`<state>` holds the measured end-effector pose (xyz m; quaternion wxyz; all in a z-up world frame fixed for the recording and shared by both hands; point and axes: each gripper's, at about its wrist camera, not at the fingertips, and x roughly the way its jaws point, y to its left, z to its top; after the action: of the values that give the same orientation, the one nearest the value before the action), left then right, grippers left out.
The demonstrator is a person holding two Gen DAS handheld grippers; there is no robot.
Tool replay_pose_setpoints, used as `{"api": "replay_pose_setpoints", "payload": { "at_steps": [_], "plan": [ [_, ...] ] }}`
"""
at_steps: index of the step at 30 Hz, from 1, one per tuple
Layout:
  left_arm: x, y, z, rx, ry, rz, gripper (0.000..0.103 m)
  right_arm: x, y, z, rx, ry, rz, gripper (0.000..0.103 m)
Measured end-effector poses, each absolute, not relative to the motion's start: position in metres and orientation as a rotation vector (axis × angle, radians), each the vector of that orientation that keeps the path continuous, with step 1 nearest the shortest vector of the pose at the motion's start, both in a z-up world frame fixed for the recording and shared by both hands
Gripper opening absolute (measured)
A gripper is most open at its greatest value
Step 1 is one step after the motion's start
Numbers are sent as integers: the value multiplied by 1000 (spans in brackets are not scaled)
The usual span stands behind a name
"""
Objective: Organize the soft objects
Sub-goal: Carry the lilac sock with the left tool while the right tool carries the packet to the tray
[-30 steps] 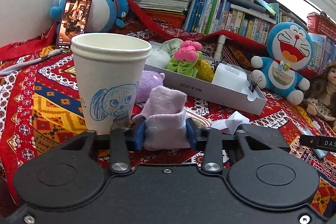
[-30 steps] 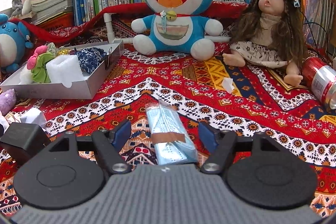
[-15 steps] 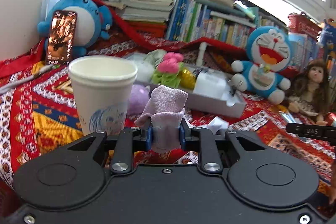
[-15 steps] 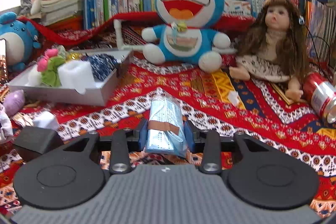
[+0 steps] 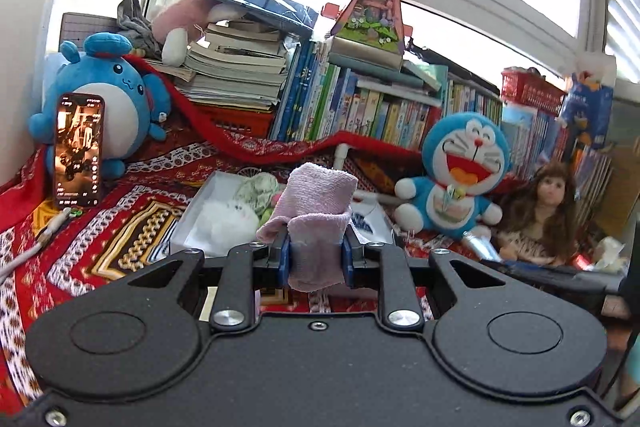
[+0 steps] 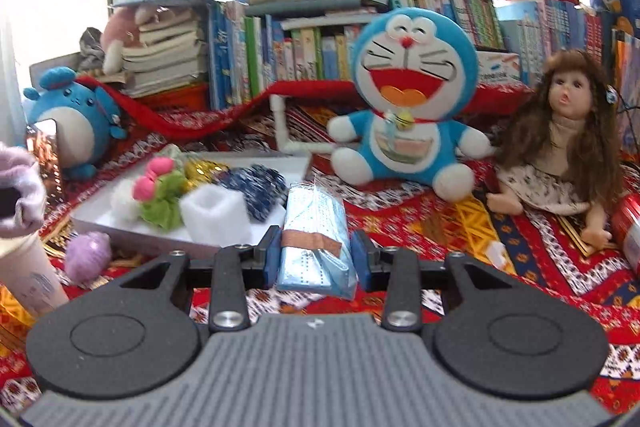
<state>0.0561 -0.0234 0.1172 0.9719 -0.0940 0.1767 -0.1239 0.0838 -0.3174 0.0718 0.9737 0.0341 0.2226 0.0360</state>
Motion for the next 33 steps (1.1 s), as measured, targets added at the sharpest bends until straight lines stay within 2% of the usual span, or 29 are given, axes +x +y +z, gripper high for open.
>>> {"api": "replay_pose_setpoints", "payload": {
  "at_steps": [5,12,24,33],
  "plan": [
    [82,-5,149,-158,324,-297,23,100,-307,89,92,445,118,43],
    [145,14,173,-155,422,-317,23,137,-289,108,167,468,180,43],
    [253,24,134,-158,701,-312,23,203,-241,106,252,569,261,43],
    [298,14,111,-138,795,-341,23,240,-223,87,340,638,260,43]
  ]
}}
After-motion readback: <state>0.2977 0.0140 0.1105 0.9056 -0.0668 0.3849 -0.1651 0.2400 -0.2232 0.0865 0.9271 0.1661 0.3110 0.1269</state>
